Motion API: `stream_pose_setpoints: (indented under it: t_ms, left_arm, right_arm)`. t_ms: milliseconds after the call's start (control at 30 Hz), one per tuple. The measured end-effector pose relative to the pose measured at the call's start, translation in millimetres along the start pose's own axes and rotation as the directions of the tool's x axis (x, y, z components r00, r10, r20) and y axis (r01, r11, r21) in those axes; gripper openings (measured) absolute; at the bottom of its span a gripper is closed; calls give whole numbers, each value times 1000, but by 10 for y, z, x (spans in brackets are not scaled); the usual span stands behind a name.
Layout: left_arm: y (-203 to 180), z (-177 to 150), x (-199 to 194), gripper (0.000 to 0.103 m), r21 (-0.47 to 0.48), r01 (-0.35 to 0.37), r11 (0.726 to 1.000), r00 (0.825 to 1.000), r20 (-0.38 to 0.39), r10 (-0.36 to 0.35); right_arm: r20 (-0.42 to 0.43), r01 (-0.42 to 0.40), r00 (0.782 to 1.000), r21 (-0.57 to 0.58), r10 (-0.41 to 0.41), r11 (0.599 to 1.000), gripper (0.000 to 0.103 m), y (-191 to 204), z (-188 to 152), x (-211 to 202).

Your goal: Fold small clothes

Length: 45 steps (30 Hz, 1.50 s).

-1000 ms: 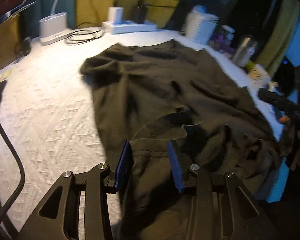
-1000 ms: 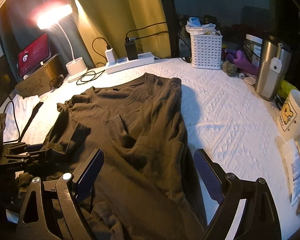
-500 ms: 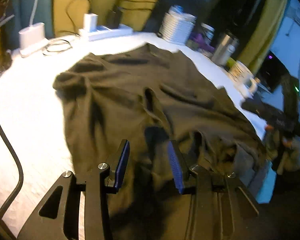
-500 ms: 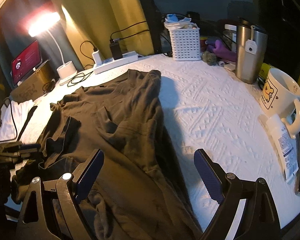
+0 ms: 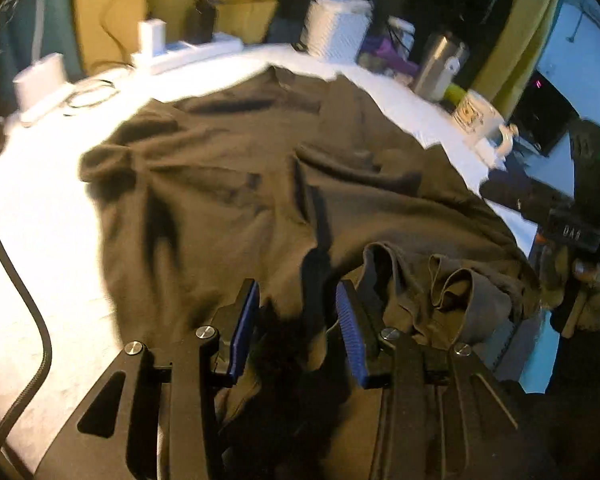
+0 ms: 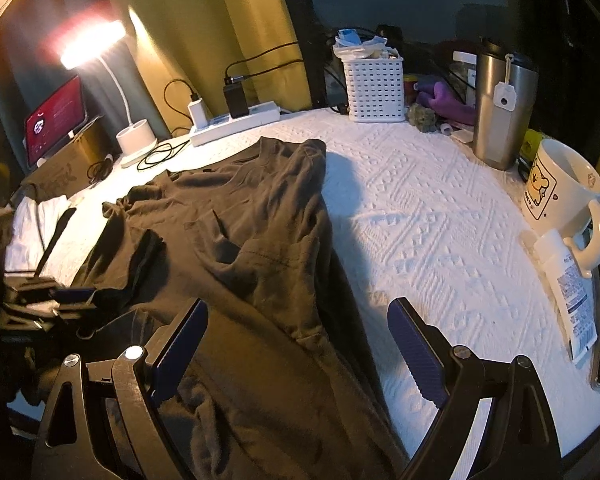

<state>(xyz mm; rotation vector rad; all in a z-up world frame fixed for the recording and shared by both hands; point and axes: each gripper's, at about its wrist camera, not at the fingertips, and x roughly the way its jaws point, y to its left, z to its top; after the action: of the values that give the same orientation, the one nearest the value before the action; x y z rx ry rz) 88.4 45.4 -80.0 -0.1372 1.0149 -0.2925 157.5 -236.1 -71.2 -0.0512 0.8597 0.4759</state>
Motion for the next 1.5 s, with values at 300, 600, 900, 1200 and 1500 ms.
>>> stream_pose_setpoints:
  t_ms: [300,600,900,1200,1500]
  left_arm:
    - [237,-415,-479,61,-78,-123,989,990,66,128]
    - [234,-849,-454,62,-54,-169,984,985,16,170]
    - [121,-1038,-494,62,-19,-196,980,979,58,197]
    - [-72,-1011,-679,54,39,-181,983,974,145,174]
    - [-18,-1031,-380,36,23,-152,988,985,85,150]
  right_arm:
    - [12,-31,999,-95,32,995,92,360,-278,-212]
    - [-34,-47,998,-119,43,992,91,540,-632,-219]
    - [2,-28,1000,-103,28,994,91,536,-758,-406]
    - [12,-29,999,-106,30,994,91,507,-794,-469]
    - [-30,-50,998,-150,46,987,80,589,-770,-248]
